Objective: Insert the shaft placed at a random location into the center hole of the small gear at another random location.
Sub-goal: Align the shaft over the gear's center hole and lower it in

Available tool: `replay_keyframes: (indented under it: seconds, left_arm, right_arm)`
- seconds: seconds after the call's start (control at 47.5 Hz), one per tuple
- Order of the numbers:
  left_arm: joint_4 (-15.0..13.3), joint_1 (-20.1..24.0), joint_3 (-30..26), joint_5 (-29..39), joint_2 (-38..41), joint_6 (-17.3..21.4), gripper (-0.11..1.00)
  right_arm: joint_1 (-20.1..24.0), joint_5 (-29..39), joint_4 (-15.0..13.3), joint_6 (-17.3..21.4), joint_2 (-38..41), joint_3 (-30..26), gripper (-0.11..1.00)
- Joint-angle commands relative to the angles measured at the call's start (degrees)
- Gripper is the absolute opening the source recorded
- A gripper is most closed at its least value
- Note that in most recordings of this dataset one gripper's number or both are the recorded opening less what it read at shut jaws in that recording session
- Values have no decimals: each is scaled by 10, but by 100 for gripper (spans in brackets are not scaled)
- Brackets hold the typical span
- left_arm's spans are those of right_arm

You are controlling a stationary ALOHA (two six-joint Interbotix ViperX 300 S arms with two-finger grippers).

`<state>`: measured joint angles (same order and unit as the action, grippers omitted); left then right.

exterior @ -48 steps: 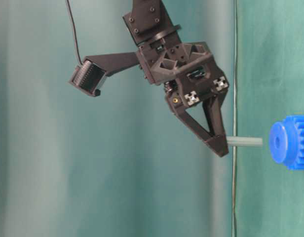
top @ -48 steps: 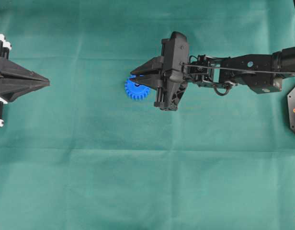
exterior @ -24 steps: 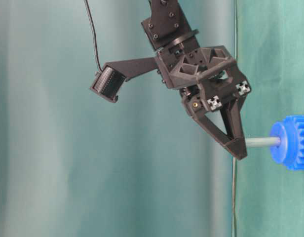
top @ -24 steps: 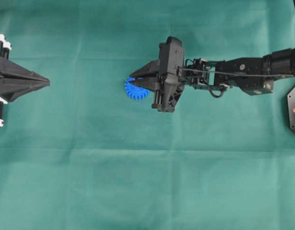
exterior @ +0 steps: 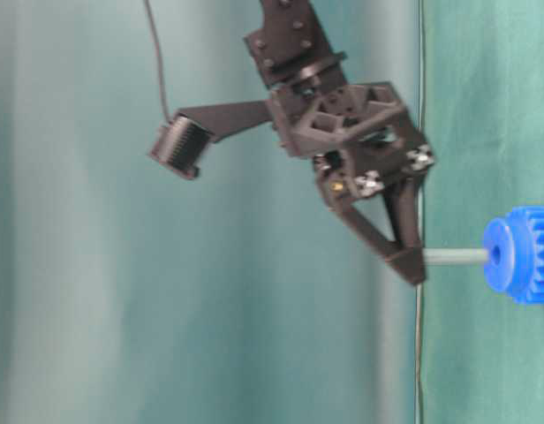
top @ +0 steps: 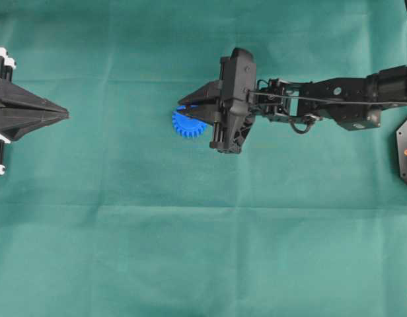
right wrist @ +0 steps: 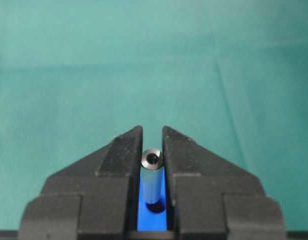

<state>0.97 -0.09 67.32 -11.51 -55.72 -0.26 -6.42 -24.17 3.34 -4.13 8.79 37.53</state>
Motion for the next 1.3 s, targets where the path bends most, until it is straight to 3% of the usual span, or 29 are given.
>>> replay_keyframes:
  seconds: [0.0, 1.283]
  left_arm:
    - [2, -1, -10, -3, 4, -1, 0]
    - [2, -1, -9, 4, 4, 0, 0]
  right_arm:
    - [-3, 1, -1, -11, -28, -6, 12]
    - [-3, -35, 10, 4, 56, -11, 12]
